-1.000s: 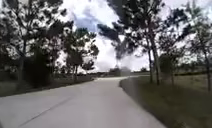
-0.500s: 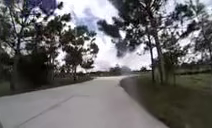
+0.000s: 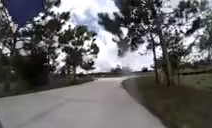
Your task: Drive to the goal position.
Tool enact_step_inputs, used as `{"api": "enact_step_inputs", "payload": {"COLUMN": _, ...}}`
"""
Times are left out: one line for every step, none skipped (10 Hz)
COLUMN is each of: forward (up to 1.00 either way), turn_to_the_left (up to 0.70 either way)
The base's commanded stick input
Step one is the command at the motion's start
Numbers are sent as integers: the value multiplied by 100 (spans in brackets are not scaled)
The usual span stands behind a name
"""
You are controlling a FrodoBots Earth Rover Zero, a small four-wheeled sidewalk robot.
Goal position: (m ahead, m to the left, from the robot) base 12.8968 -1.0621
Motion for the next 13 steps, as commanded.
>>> {"api": "enact_step_inputs", "payload": {"forward": 60, "turn_to_the_left": 1}}
{"api": "enact_step_inputs", "payload": {"forward": 60, "turn_to_the_left": 1}}
{"api": "enact_step_inputs", "payload": {"forward": 60, "turn_to_the_left": 1}}
{"api": "enact_step_inputs", "payload": {"forward": 60, "turn_to_the_left": 1}}
{"api": "enact_step_inputs", "payload": {"forward": 60, "turn_to_the_left": 1}}
{"api": "enact_step_inputs", "payload": {"forward": 60, "turn_to_the_left": 1}}
{"api": "enact_step_inputs", "payload": {"forward": 60, "turn_to_the_left": 1}}
{"api": "enact_step_inputs", "payload": {"forward": 60, "turn_to_the_left": 1}}
{"api": "enact_step_inputs", "payload": {"forward": 60, "turn_to_the_left": 0}}
{"api": "enact_step_inputs", "payload": {"forward": 60, "turn_to_the_left": 1}}
{"api": "enact_step_inputs", "payload": {"forward": 60, "turn_to_the_left": 1}}
{"api": "enact_step_inputs", "payload": {"forward": 60, "turn_to_the_left": 1}}
{"api": "enact_step_inputs", "payload": {"forward": 61, "turn_to_the_left": 1}}
